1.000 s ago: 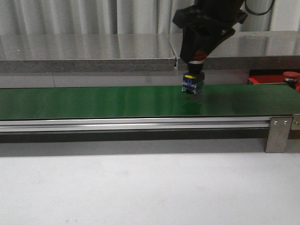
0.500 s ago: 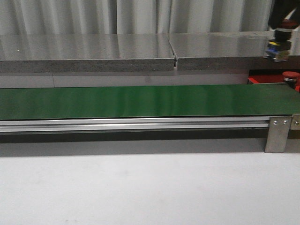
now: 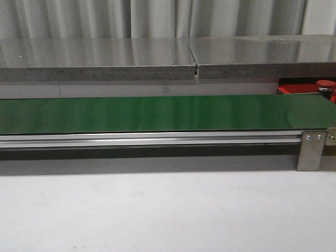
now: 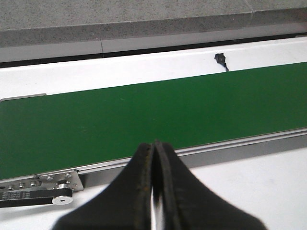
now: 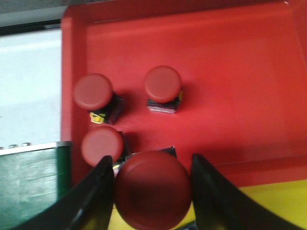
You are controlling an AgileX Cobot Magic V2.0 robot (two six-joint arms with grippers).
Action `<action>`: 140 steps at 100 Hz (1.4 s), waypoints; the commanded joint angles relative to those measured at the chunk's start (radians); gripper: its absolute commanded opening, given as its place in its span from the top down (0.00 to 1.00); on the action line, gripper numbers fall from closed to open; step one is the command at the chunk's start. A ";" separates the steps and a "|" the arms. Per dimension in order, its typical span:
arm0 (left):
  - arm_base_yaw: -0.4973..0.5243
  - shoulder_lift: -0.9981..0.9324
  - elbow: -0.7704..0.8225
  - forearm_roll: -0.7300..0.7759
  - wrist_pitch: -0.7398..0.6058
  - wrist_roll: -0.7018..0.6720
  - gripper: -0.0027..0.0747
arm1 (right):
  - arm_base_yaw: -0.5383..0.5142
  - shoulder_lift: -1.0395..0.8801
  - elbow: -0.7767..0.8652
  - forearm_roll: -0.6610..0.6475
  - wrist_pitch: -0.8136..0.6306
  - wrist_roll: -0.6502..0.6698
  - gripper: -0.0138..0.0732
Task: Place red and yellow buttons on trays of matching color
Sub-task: 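Carry the red button into the red tray and release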
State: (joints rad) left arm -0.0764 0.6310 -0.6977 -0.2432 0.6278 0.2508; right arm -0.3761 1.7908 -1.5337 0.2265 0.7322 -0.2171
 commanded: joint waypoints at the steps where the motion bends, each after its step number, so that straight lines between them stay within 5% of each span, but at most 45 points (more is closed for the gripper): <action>1: -0.008 0.001 -0.028 -0.011 -0.071 0.001 0.99 | -0.026 -0.027 0.005 0.011 -0.094 0.012 0.60; 59: -0.008 0.001 -0.028 -0.011 -0.071 0.001 0.99 | -0.029 0.142 0.011 0.106 -0.240 0.012 0.58; 82: -0.008 0.001 -0.028 -0.011 -0.071 0.001 0.99 | -0.029 0.143 0.011 0.106 -0.241 0.012 0.23; 99: -0.008 0.001 -0.028 -0.011 -0.071 0.001 0.99 | -0.029 0.138 0.011 0.106 -0.228 0.011 0.21; 118: -0.008 0.001 -0.028 -0.011 -0.071 0.001 0.99 | -0.023 0.077 0.011 0.067 -0.201 -0.042 0.35; 140: -0.008 0.001 -0.028 -0.011 -0.071 0.001 0.99 | 0.025 -0.050 0.011 0.044 -0.156 -0.072 0.85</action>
State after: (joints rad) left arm -0.0764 0.6310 -0.6977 -0.2432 0.6278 0.2508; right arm -0.3736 1.8440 -1.4984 0.2751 0.5996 -0.2674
